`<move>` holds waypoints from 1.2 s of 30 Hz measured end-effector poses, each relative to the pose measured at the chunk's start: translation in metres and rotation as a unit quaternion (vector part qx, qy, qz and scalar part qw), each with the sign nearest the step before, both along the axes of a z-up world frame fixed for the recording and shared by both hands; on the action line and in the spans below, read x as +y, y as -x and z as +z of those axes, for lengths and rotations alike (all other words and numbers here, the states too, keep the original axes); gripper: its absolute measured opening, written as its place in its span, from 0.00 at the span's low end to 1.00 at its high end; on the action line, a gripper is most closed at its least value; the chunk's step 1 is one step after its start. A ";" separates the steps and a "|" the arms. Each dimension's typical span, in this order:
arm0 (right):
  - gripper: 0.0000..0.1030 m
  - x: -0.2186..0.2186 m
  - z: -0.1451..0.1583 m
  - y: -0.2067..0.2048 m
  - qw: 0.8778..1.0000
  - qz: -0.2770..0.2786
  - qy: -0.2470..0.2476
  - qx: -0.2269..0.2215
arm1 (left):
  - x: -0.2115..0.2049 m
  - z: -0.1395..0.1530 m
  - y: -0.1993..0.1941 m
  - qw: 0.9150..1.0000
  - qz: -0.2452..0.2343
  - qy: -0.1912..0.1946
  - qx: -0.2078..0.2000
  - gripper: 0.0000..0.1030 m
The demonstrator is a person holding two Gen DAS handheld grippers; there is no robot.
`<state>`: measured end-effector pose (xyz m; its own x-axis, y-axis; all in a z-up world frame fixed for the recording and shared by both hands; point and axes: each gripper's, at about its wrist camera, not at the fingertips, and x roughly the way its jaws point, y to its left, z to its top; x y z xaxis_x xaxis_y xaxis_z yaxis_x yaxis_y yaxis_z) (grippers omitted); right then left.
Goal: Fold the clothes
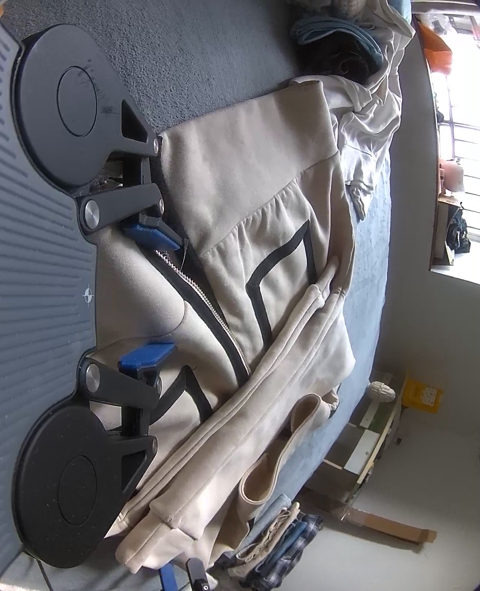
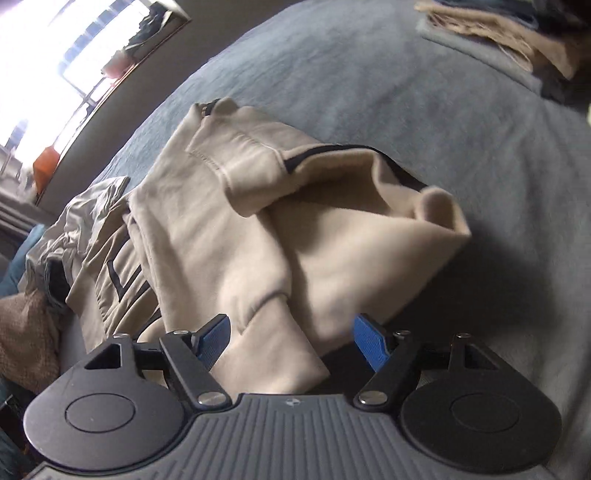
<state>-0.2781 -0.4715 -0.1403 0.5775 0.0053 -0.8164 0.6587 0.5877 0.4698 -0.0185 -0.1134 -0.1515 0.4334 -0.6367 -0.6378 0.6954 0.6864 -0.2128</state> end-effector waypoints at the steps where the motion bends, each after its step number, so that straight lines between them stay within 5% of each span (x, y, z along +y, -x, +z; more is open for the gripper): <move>1: 0.74 -0.001 -0.004 0.004 1.000 -0.007 -0.009 -0.002 | 0.000 0.000 0.002 1.000 0.000 -0.003 -0.002 0.53; 9: 0.51 0.005 -0.025 0.003 0.995 0.003 -0.091 -0.050 | -0.004 -0.001 0.013 1.000 0.006 -0.025 -0.016 0.53; 11: 0.27 0.006 -0.027 -0.001 0.994 0.009 -0.094 -0.055 | -0.005 -0.002 0.013 0.999 0.006 -0.027 -0.017 0.53; 14: 0.11 0.012 -0.015 -0.010 0.990 0.038 -0.095 -0.095 | -0.005 -0.003 0.013 0.999 0.005 -0.029 -0.019 0.54; 17: 0.09 0.019 0.009 -0.033 0.985 0.095 -0.070 -0.128 | -0.005 -0.005 0.011 0.999 0.005 -0.028 -0.018 0.54; 20: 0.09 0.020 0.020 -0.076 0.982 0.140 -0.060 -0.112 | -0.005 -0.006 0.010 1.000 0.007 -0.023 -0.015 0.55; 25: 0.08 0.012 0.034 -0.201 0.976 0.203 -0.010 -0.078 | -0.004 -0.008 0.008 1.000 0.006 -0.013 -0.009 0.55; 27: 0.07 0.014 0.066 -0.255 0.971 0.212 0.015 -0.113 | -0.002 -0.007 0.007 1.000 0.005 -0.009 -0.004 0.55; 29: 0.07 0.020 0.117 -0.286 0.951 0.214 0.027 -0.220 | 0.000 -0.007 0.005 1.000 0.006 -0.003 0.003 0.55; 31: 0.13 0.027 0.167 -0.306 0.921 0.211 0.028 -0.326 | 0.002 -0.008 0.003 1.000 0.007 0.004 0.011 0.55; 32: 0.32 0.029 0.181 -0.310 0.911 0.207 0.018 -0.357 | 0.003 -0.008 0.002 1.000 0.007 0.007 0.014 0.55; 33: 0.50 0.031 0.188 -0.310 0.906 0.204 0.014 -0.372 | 0.003 -0.008 0.000 1.000 0.007 0.011 0.018 0.55; 34: 0.81 0.032 0.190 -0.308 0.905 0.201 0.014 -0.374 | 0.004 -0.009 -0.001 1.000 0.007 0.014 0.022 0.55; 35: 0.91 0.032 0.187 -0.305 0.907 0.200 0.019 -0.371 | 0.005 -0.009 -0.002 1.000 0.007 0.017 0.024 0.55; 36: 0.91 0.032 0.180 -0.300 0.910 0.200 0.028 -0.362 | 0.005 -0.010 -0.002 0.999 0.006 0.020 0.025 0.55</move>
<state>0.0219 -0.4391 0.0401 0.9248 0.3041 -0.2284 -0.0837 0.7486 0.6577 -0.0161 -0.1085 -0.1615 0.4095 -0.6569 -0.6331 0.6745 0.6852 -0.2747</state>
